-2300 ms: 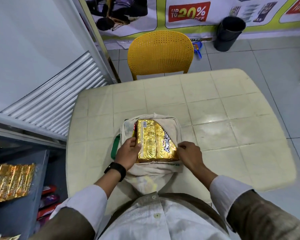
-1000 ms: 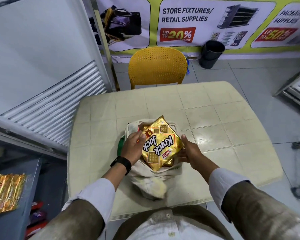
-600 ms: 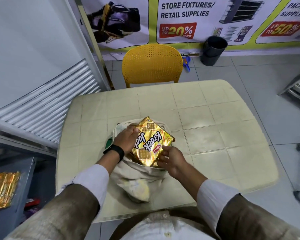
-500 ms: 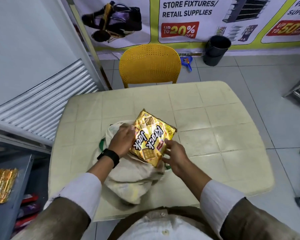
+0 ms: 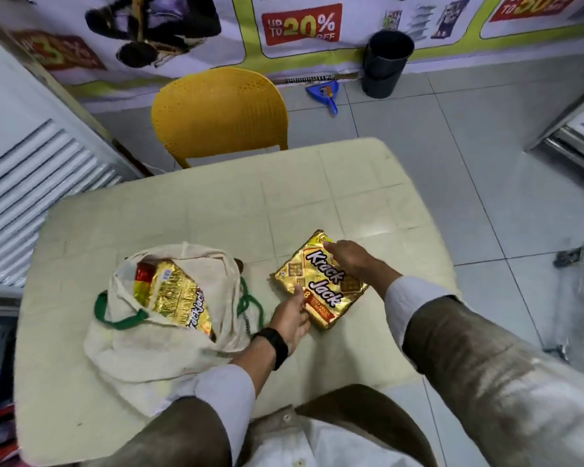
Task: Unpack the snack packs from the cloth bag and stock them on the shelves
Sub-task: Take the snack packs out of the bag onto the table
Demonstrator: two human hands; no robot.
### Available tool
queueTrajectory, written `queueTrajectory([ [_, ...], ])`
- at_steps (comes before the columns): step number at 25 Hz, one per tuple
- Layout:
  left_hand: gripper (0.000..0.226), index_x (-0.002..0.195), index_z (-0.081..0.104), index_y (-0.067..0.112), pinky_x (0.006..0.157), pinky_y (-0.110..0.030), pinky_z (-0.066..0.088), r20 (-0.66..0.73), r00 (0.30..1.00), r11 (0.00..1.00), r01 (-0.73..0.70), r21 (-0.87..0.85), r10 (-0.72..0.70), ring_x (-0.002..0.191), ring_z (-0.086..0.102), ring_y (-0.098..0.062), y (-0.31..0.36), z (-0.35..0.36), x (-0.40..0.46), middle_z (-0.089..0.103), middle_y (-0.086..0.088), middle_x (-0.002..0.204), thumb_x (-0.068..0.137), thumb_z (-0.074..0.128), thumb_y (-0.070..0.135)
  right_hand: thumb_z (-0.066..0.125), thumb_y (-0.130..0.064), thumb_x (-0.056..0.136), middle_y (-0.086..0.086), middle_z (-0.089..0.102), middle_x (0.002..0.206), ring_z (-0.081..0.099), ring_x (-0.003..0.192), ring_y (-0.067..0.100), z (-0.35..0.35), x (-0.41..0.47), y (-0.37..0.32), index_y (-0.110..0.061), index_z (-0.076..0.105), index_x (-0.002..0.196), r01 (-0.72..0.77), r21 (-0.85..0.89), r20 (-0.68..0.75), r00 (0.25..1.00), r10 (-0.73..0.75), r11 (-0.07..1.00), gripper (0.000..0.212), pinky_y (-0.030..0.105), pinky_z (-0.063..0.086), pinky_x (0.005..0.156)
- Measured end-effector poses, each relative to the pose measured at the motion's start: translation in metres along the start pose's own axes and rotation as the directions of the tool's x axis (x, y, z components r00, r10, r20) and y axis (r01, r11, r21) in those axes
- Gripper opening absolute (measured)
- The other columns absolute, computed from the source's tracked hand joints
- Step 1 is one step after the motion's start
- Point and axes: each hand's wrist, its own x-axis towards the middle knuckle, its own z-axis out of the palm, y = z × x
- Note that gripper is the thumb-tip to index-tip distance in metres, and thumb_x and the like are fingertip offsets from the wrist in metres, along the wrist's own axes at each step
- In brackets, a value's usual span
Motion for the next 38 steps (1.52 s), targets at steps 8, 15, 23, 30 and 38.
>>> queueTrajectory([
  [8, 0.057, 0.139, 0.056, 0.015, 0.109, -0.039, 0.038, -0.164, 0.850, 0.326, -0.010, 0.945, 0.501, 0.133, 0.048, -0.034, 0.043, -0.017, 0.061, 0.052, -0.017, 0.145, 0.100, 0.036, 0.052, 0.058, -0.028, 0.094, 0.012, 0.062, 0.133, 0.064, 0.110, 0.030, 0.055, -0.062, 0.055, -0.012, 0.057, 0.134, -0.135, 0.681, -0.345, 0.808, 0.477, 0.720, 0.043, 0.033, 0.050, 0.085],
  [15, 0.062, 0.143, 0.052, 0.008, 0.104, -0.032, 0.034, -0.108, 0.957, 0.658, -0.100, 0.746, 0.269, 0.136, 0.049, -0.029, 0.073, 0.007, 0.081, 0.053, -0.013, 0.148, 0.107, 0.023, 0.050, 0.057, -0.016, 0.090, 0.005, 0.080, 0.100, 0.077, 0.084, 0.026, 0.035, -0.046, 0.053, -0.016, 0.073, 0.114, -0.023, 0.905, -0.131, 0.934, 0.331, 0.424, 0.029, 0.038, 0.063, 0.069],
  [23, 0.121, 0.149, 0.047, 0.019, 0.119, -0.041, 0.033, -0.073, 0.993, 0.948, -0.064, 0.310, 0.091, 0.138, 0.050, -0.024, 0.049, 0.019, 0.123, 0.050, -0.001, 0.152, 0.058, 0.053, 0.098, 0.055, -0.034, 0.100, 0.008, 0.076, 0.110, 0.073, 0.101, 0.027, -0.057, 0.000, 0.046, -0.020, 0.071, 0.102, -0.015, 0.690, -0.125, 0.982, 0.139, 0.724, 0.021, 0.045, 0.056, 0.097],
  [30, 0.037, 0.134, 0.064, 0.016, 0.099, -0.021, 0.040, -0.240, 0.789, 0.727, -0.339, 0.597, 0.565, 0.121, 0.059, -0.011, 0.068, -0.053, 0.019, 0.065, 0.001, 0.132, 0.100, 0.057, 0.030, 0.058, -0.019, 0.096, 0.009, 0.067, 0.127, 0.062, 0.116, 0.027, 0.044, -0.031, -0.017, -0.014, 0.067, 0.125, 0.359, 0.124, -0.565, 0.792, -0.232, 0.925, 0.031, 0.036, 0.048, 0.098],
  [38, 0.035, 0.128, 0.066, 0.016, 0.107, -0.036, 0.045, -0.538, 0.635, 0.708, -0.019, 0.706, 0.554, 0.123, 0.059, -0.031, 0.055, -0.228, -0.026, 0.064, -0.011, 0.135, 0.095, 0.055, 0.017, 0.060, -0.013, 0.092, 0.009, 0.075, 0.118, 0.068, 0.112, 0.028, 0.203, -0.069, -0.131, -0.010, 0.075, 0.114, 0.381, 0.186, 0.103, 0.909, -0.403, 0.906, 0.027, 0.042, 0.052, 0.100],
])
